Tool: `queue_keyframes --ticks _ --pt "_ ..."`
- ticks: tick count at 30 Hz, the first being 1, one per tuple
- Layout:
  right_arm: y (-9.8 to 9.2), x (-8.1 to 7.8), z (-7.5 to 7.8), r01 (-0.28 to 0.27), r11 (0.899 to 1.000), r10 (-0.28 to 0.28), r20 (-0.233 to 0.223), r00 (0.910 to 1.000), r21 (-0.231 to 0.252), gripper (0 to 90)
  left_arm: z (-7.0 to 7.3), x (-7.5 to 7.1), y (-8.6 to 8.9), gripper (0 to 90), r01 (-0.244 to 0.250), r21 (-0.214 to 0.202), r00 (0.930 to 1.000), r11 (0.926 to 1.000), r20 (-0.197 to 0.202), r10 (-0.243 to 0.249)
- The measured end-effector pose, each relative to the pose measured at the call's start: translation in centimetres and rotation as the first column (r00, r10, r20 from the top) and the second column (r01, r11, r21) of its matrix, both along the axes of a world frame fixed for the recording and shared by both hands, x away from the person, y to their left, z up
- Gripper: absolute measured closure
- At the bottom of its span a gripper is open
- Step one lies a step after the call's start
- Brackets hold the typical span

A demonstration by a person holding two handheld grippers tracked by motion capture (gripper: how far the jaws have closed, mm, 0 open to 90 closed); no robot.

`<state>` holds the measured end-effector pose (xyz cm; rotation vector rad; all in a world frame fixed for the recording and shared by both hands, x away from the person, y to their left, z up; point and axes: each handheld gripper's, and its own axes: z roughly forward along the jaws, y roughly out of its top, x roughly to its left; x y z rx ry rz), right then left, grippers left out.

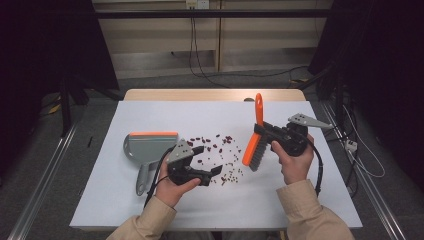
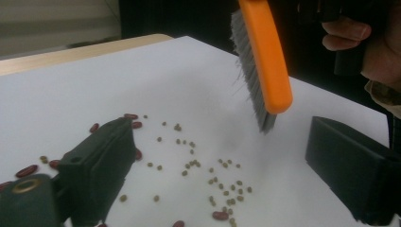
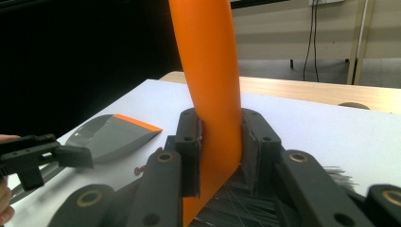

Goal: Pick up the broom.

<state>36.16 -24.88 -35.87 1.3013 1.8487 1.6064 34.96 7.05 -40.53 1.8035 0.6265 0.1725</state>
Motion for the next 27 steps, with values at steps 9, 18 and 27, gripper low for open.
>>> queue_keyframes --ticks 9,18,27 --pt "1.7 0.3 0.1 -0.026 0.999 0.026 0.011 0.9996 -0.019 71.2 -0.2 0.2 -2.2 25.0 0.049 0.0 0.9985 0.9988 -0.022 -0.049" --pt "3.6 0.6 -0.1 -0.061 0.998 0.062 0.014 0.998 -0.026 71.2 -0.7 0.5 -3.6 44.9 0.067 0.03 0.9966 0.9973 -0.051 -0.065" --pt "4.9 0.6 0.2 -0.085 0.995 0.086 0.027 0.9959 -0.047 71.2 -0.8 0.6 -4.2 54.2 0.054 0.026 0.9962 0.9982 -0.07 -0.052"
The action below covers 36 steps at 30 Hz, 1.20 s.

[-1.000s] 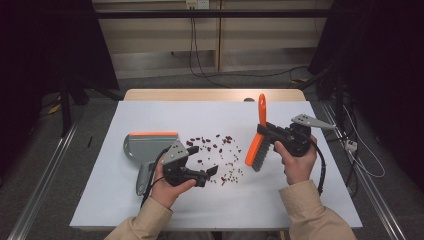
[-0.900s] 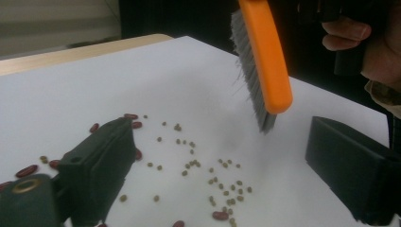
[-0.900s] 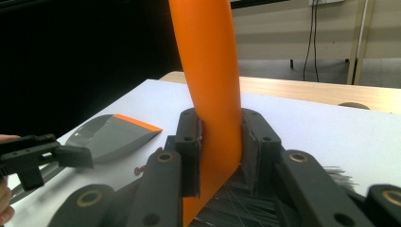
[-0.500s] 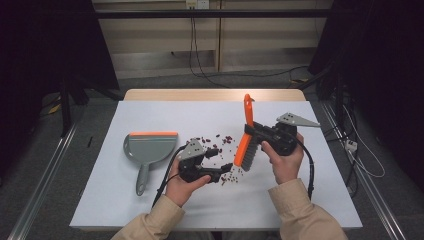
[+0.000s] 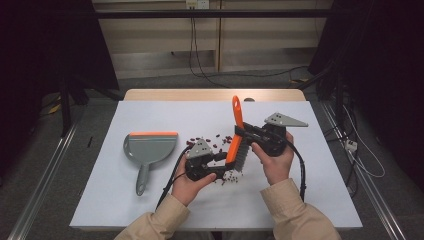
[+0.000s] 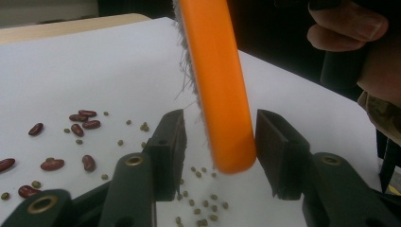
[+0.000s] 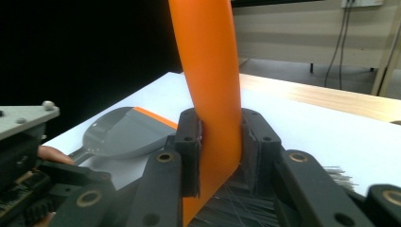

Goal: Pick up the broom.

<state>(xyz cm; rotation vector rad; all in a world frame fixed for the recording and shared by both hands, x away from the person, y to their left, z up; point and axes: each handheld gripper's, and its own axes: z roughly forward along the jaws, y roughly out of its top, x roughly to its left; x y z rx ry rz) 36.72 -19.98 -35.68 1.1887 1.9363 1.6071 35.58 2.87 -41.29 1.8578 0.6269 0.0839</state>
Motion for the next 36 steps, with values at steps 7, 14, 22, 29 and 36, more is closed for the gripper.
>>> queue_keyframes --ticks 7,14,22,29,36 --pt "1.3 -0.1 0.4 -0.025 0.999 0.025 0.013 0.9996 -0.028 71.2 0.1 0.0 -0.2 65.6 -0.014 0.004 0.9999 0.9999 -0.002 0.014" --pt "1.8 -0.3 0.5 -0.025 0.999 0.026 0.026 0.9993 -0.031 70.5 0.1 0.0 0.6 70.1 -0.087 0.015 0.9962 0.9961 0.013 0.086" --pt "2.7 -0.4 0.2 0.045 0.997 -0.043 0.042 0.9982 -0.062 31.6 0.1 0.1 1.1 70.9 -0.147 0.017 0.9888 0.989 0.031 0.146" --pt "2.8 -0.6 -0.3 0.098 0.995 -0.097 0.02 0.9951 -0.028 18.6 0.3 0.2 1.7 70.8 -0.194 0.006 0.98 0.981 0.046 0.194" --pt "3.7 -0.7 -1.1 0.107 0.994 -0.108 -0.008 0.9942 -0.037 15.2 0.0 0.2 1.6 70.8 -0.206 0.008 0.9777 0.9785 0.043 0.206"
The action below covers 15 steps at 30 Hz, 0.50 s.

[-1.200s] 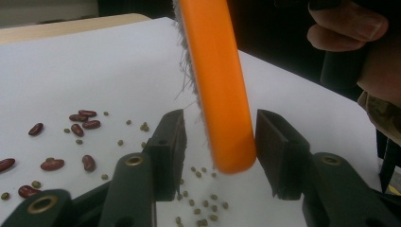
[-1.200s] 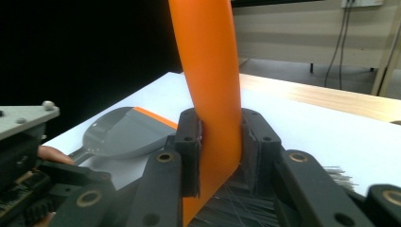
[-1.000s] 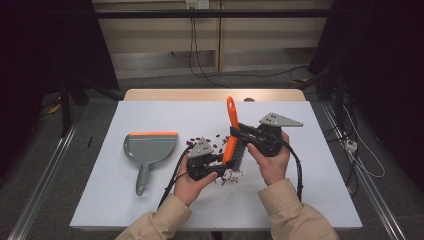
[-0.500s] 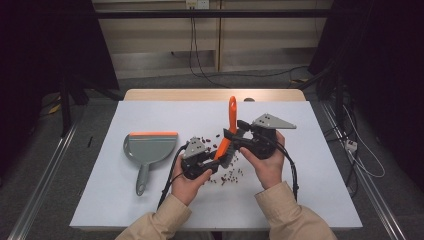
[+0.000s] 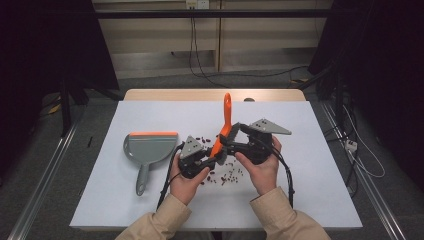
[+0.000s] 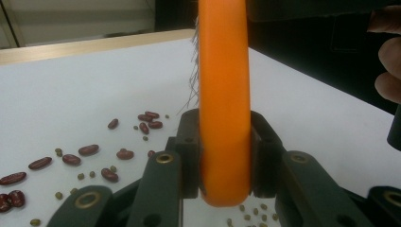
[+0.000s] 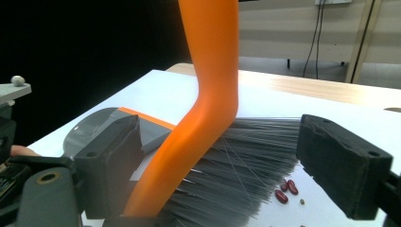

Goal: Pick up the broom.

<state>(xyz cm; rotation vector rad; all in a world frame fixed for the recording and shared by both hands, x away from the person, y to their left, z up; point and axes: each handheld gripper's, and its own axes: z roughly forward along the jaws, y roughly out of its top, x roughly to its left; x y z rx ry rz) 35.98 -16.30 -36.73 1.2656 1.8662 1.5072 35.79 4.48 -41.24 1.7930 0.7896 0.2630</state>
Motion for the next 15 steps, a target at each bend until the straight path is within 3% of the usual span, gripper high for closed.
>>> queue_keyframes --ticks 10,15 --pt "0.9 0.3 -0.5 0.029 0.999 -0.029 -0.034 0.999 0.015 16.7 -0.2 -0.1 0.0 70.8 -0.022 0.009 0.9997 0.9997 0.012 0.022" --pt "1.5 0.4 -0.7 0.035 0.999 -0.033 -0.066 0.9973 0.028 20.4 -0.1 -0.3 -0.3 70.8 -0.029 0.022 0.999 0.9993 0.036 0.028"
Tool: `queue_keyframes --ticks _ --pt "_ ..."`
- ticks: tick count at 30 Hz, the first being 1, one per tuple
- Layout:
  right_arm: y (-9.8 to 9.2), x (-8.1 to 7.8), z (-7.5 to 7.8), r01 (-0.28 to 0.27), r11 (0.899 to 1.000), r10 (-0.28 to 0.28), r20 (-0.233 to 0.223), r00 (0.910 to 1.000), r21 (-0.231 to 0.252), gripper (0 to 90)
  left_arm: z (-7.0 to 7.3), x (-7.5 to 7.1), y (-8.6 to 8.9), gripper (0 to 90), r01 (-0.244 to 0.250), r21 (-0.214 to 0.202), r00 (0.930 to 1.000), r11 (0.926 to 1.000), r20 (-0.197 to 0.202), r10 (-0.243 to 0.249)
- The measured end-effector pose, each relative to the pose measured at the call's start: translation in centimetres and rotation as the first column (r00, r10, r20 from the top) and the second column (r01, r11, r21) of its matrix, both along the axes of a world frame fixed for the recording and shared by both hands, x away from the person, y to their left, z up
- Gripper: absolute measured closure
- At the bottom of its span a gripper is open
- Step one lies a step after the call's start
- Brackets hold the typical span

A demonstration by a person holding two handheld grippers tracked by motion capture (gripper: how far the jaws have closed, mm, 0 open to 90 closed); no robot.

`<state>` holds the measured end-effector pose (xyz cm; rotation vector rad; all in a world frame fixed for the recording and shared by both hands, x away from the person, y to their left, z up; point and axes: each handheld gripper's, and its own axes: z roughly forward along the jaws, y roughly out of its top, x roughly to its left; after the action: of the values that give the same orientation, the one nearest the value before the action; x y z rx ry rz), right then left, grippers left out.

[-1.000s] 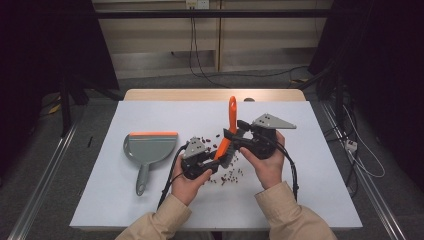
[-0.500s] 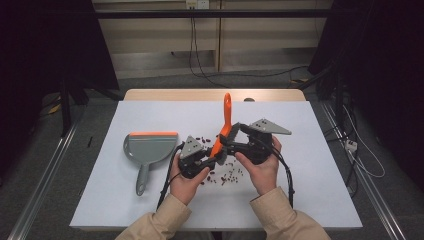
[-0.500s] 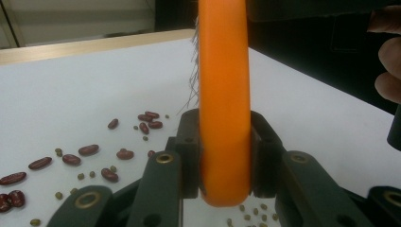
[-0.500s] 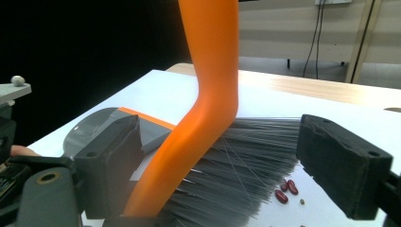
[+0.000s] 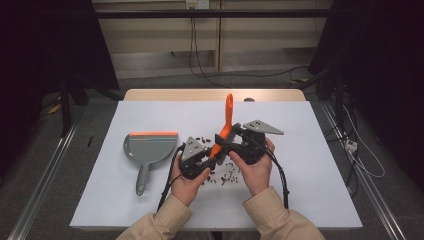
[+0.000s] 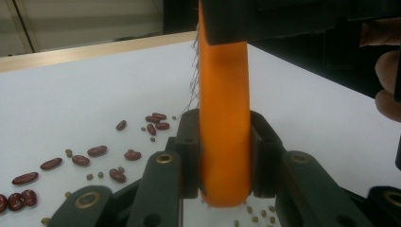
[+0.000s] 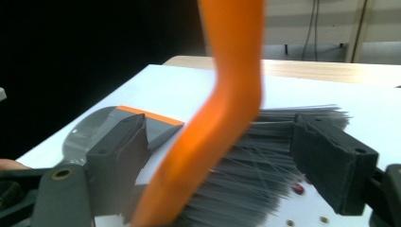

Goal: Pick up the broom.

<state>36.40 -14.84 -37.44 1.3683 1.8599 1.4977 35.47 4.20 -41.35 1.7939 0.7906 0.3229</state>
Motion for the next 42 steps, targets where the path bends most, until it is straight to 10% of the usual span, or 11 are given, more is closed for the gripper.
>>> queue_keyframes --ticks 12,23,26,42 --pt "0.6 0.4 -0.4 0.055 0.998 -0.053 -0.082 0.9952 0.026 29.8 0.6 -1.1 -0.7 66.9 -0.017 0.049 0.9944 0.9987 0.105 0.012" --pt "0.8 1.1 0.1 0.108 0.992 -0.095 -0.196 0.9761 0.059 57.8 0.4 -1.7 -1.7 58.5 -0.023 0.085 0.9902 0.9961 0.139 0.011" --pt "0.9 0.9 0.4 0.073 0.996 -0.062 -0.166 0.9842 0.059 70.9 0.3 -1.2 -1.7 60.7 -0.008 0.05 0.9935 0.9987 0.114 0.002" --pt "-2.6 1.4 1.3 0.015 1.0 -0.017 -0.111 0.9936 -0.017 70.9 0.7 -0.2 0.0 30.8 0.043 0.032 0.9961 0.9985 0.076 -0.046"
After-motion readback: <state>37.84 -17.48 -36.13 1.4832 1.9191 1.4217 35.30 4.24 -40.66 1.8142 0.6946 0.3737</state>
